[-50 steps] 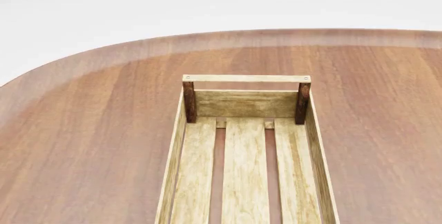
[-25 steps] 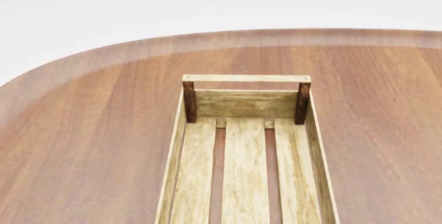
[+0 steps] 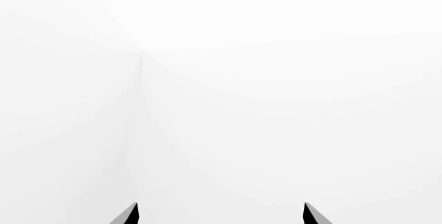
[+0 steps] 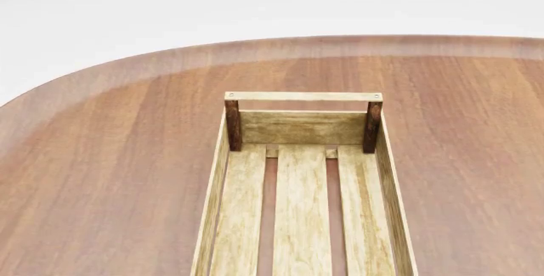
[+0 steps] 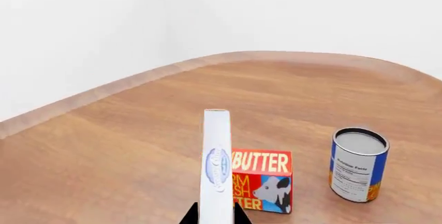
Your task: Pick up the cream cheese and put it in the tray.
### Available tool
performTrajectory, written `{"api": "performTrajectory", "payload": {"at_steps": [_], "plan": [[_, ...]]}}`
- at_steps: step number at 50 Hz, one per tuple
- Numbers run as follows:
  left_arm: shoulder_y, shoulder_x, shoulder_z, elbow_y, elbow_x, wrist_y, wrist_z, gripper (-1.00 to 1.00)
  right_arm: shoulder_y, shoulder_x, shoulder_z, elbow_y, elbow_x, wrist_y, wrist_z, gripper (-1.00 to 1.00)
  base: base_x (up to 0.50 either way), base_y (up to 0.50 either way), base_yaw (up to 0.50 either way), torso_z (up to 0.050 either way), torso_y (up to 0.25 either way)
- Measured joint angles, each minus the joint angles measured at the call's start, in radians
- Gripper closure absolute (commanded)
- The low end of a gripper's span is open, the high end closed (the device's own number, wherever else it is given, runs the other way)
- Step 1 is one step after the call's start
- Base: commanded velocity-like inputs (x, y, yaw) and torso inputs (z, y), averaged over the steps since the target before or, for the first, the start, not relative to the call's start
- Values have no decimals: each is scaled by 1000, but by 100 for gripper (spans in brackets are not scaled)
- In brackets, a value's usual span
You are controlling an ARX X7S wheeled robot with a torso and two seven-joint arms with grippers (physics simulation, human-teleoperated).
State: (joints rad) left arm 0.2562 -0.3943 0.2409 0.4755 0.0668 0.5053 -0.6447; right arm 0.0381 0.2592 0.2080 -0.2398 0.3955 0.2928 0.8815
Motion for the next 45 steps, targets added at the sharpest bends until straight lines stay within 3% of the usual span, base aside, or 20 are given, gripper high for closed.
{"api": "performTrajectory", "payload": {"at_steps": [21,45], "plan": [[-7,-4,3,-7,-11,-3,-1,-100,82,80,-122,-122,-89,79,-11,100,0,0,0,0,0],[-17,-11,2,-15,-28,-12,-4,-100,314,204,-292,-116,-87,191,-199,100,0,0,0,0,1]]}}
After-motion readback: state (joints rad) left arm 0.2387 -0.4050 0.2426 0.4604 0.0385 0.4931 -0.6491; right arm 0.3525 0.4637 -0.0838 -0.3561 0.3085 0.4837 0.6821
